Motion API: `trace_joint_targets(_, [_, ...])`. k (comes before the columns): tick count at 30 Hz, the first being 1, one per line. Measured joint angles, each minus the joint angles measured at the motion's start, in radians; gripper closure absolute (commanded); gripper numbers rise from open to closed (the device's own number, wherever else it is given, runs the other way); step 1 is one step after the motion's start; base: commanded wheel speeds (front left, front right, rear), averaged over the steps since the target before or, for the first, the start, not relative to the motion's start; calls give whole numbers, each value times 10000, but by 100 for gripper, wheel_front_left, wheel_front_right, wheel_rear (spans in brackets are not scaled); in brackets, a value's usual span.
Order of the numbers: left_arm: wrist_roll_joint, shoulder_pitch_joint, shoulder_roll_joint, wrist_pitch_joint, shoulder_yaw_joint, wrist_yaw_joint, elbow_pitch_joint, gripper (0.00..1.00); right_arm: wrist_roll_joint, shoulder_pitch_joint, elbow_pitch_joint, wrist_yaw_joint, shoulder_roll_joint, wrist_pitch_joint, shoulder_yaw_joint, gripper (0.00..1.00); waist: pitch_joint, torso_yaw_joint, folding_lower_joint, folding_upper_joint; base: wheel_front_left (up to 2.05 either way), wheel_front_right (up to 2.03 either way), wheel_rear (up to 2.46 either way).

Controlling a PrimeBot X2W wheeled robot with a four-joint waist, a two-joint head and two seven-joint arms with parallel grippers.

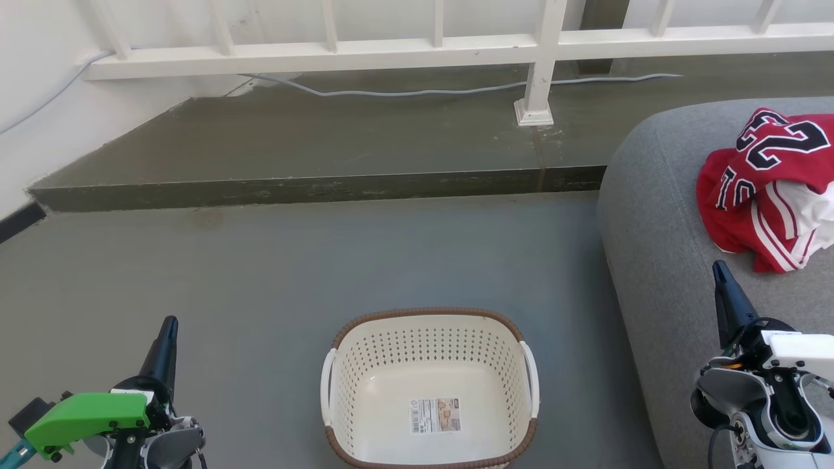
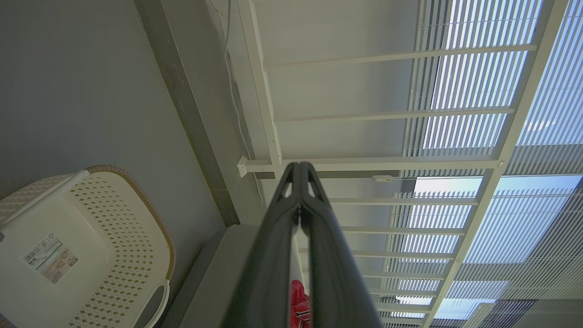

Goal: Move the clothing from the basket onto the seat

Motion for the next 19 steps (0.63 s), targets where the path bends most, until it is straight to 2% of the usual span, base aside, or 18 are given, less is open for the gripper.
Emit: trace_joint_targets(19, [0,0,-6,2,36,0,-4,100,0,0,-8,0,4,2,-10,100,1,0,0,0,0,0,0])
